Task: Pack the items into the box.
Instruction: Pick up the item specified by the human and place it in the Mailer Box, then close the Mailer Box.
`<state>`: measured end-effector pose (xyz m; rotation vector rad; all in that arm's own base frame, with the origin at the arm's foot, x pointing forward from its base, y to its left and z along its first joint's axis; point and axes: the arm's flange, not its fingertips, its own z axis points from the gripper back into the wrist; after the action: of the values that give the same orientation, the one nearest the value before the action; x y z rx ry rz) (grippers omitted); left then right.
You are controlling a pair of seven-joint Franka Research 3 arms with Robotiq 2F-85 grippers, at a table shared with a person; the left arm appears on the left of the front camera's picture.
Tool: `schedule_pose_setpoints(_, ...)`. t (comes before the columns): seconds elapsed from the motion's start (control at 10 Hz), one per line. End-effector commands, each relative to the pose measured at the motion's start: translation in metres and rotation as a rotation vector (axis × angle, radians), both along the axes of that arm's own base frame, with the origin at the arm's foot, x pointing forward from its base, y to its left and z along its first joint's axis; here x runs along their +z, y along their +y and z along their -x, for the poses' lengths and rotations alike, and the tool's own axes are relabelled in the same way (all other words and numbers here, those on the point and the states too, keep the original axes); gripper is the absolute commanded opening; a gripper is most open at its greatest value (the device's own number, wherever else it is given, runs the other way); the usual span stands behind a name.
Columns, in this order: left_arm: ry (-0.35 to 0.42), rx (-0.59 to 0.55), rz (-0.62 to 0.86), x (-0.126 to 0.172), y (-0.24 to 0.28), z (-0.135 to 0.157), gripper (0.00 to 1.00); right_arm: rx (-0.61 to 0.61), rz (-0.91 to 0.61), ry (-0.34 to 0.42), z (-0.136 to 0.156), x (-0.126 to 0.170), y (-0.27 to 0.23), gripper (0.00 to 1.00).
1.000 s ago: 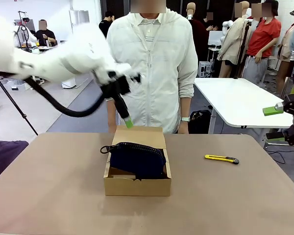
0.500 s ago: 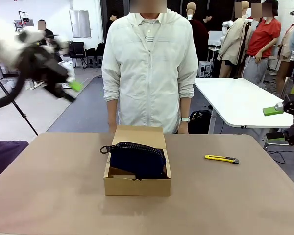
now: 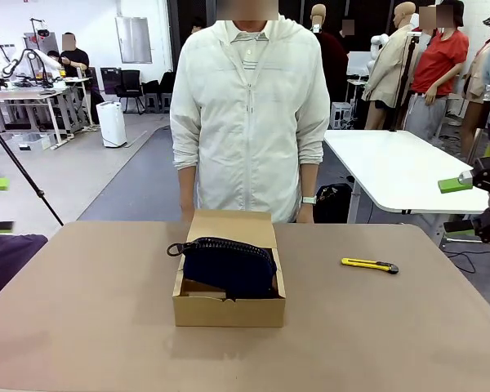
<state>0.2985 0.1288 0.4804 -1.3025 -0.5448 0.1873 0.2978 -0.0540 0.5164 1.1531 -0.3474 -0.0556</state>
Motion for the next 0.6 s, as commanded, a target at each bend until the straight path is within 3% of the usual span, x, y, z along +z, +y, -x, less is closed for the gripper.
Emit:
schedule_pose_setpoints(0.0, -0.038, -0.126, -0.109, 0.0161, -0.0302, -0.0094, 1.00, -0.004, -0.033, -0.013, -0.0025, 0.0033, 0.0023, 1.00)
schedule_pose_setpoints(0.5, -0.038, -0.126, -0.109, 0.0161, -0.0302, -0.0094, 1.00, -0.004, -0.033, -0.013, -0.0025, 0.0033, 0.0023, 1.00)
